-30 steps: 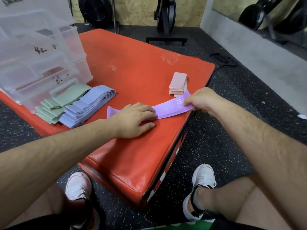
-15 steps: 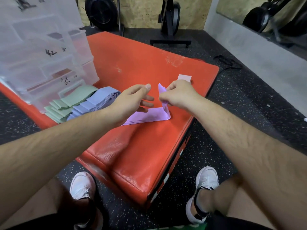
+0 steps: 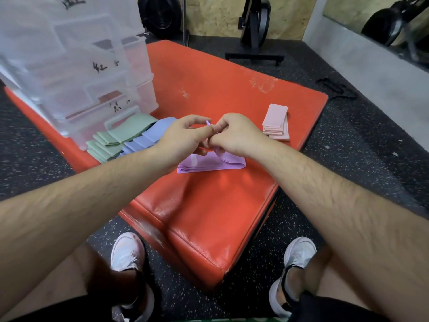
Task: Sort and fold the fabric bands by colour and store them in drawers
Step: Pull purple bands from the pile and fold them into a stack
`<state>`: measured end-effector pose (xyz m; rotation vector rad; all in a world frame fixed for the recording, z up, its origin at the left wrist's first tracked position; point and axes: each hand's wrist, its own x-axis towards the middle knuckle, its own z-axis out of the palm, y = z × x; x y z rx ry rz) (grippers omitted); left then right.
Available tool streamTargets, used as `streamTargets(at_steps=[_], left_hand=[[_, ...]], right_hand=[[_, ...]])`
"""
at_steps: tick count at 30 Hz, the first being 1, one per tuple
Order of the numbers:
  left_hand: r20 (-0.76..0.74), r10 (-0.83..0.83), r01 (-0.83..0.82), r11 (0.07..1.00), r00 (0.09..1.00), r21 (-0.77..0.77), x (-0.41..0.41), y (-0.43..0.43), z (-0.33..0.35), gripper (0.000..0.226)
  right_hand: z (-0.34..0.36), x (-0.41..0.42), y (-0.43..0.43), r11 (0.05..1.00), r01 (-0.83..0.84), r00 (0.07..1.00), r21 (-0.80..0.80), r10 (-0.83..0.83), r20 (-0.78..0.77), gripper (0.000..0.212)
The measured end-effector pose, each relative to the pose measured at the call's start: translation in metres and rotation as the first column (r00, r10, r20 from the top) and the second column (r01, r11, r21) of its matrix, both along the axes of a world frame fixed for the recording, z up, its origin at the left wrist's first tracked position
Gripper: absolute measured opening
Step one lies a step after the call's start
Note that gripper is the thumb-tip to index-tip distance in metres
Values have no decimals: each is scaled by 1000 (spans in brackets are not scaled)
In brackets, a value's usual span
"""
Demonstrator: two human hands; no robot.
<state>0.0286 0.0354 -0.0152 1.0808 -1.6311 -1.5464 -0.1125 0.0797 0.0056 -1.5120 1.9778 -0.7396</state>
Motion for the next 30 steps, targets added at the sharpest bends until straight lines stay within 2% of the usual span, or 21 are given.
streamTargets(at_steps=[4,7,11,14,16,18,20,22,23,25,28,30], left_hand=[[124,53,-50,998,991,-29,10,-4,-7,43],[222,103,-90,994,970,-67,16,-5,-16,40],[376,129,-61,980,918,-188,24,-9,-24,35],[601,156,113,915,784,-386,29,-10,-28,33],[648,192,228,832,737,-506,29,-12,-32,23],[715,200,348,766,670,-540,29,-12,-37,13],[816,228,459,732,531,-503,29,-13,-41,13],[856,282,521,697,433,-493,29,-12,-40,26],[849,298,528,679,437,-510,29,-11,-37,31],[805,297,510,649,513,-564,28,-9,-29,41],[712,303,455,597,634,-660,32,-10,-15,53],[676,343,446,547,652,-708,38,-12,-5,51]], right_hand=[[-4,8,-3,994,-97,995,57,96,15,22],[-4,9,-3,975,-166,986,149,165,19,19],[-6,-6,-7,968,-167,970,185,196,-146,17],[-12,-17,-5,975,-80,901,206,159,-403,20],[-16,-20,-1,966,-28,851,256,158,-501,15],[-19,-22,1,957,-1,852,288,152,-501,15],[-21,-24,2,958,9,875,286,130,-465,13],[-22,-26,3,965,9,879,263,118,-462,12],[-22,-26,3,972,2,865,236,117,-487,10],[-23,-23,0,990,-46,835,131,110,-539,7],[-19,-9,-7,974,-221,861,-45,173,-478,13],[-13,3,-13,943,-305,862,-131,214,-460,18]])
